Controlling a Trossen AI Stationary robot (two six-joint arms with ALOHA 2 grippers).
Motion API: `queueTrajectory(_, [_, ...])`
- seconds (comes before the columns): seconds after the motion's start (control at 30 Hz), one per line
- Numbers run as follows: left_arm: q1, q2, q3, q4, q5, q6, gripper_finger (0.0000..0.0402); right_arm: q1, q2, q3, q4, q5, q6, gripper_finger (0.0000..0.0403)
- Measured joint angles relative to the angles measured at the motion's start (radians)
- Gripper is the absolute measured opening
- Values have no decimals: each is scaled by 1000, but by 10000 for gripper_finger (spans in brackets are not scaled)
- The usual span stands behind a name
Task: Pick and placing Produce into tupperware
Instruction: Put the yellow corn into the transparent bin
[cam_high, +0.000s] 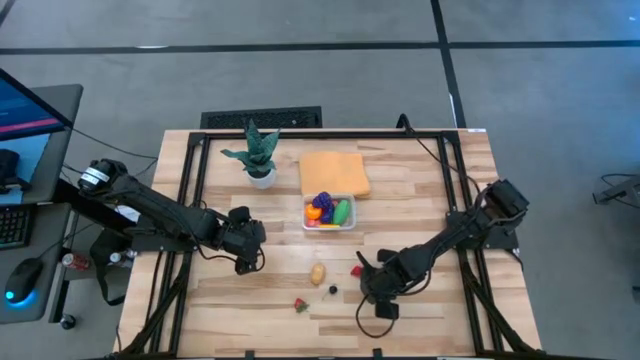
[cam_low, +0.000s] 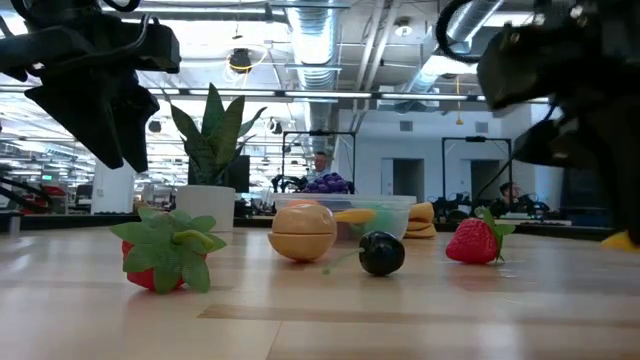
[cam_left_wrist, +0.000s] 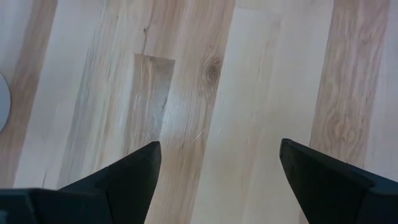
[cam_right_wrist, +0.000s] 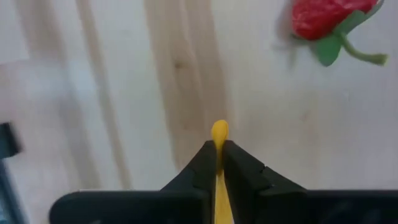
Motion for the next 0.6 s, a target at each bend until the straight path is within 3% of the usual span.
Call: queueTrajectory(0.6, [0,0,0,-1,-3,1,320,-2,-190,4,-77,154,112,4])
